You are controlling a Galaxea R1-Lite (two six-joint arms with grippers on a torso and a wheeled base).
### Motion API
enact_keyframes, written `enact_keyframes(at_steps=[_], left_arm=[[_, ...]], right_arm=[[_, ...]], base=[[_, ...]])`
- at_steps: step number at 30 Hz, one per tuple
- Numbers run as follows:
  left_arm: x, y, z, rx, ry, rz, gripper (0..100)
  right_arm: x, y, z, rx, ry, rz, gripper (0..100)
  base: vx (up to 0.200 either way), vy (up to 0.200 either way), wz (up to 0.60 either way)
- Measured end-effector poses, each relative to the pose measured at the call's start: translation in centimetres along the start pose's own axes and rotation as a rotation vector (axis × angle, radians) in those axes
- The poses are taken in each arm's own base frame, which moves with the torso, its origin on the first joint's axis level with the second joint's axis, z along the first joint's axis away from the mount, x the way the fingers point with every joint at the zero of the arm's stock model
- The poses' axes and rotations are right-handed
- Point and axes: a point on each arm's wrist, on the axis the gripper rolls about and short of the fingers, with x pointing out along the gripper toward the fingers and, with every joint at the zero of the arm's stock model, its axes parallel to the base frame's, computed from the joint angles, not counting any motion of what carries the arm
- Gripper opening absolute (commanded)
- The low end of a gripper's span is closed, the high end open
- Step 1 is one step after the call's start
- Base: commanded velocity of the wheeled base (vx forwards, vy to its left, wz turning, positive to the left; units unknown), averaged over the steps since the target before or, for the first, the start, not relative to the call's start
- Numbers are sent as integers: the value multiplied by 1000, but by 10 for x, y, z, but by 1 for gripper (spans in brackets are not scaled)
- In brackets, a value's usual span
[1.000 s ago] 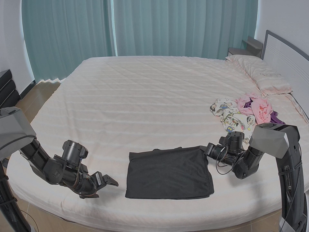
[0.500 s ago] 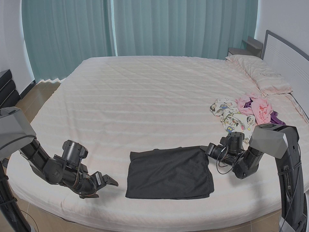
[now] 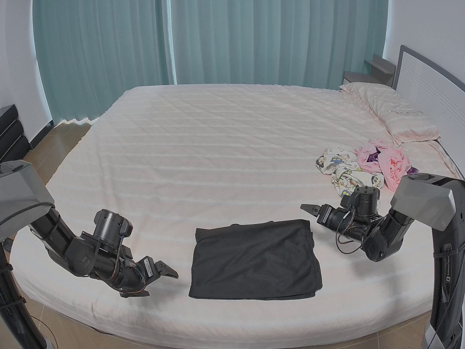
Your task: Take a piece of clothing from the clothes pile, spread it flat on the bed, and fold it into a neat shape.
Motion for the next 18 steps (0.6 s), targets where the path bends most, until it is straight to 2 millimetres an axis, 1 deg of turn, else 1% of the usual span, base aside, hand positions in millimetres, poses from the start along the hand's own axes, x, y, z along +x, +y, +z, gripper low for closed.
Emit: enact_keyframes(at_steps=[5,8,12,15,18], left_arm=[[0,0,1,1,-11,9,100],[1,-1,0,6,-22,17,100],[3,-2,1,12,-51,10,100],[5,-3,1,5,-64,6,100],[6,-3,1,-2,-68,5,100]], right_arm=[[-11,7,5,7,11,-44,100],[-22,5,-2,23,30,-86,100],[-41,4,-21,73,72,-121,100],[-49,8,-32,90,74,-107,100],[-58,10,-46,83,114,-108,100]], base=[[0,0,0],[0,0,0],[200,0,0],[200,0,0],[200,0,0]])
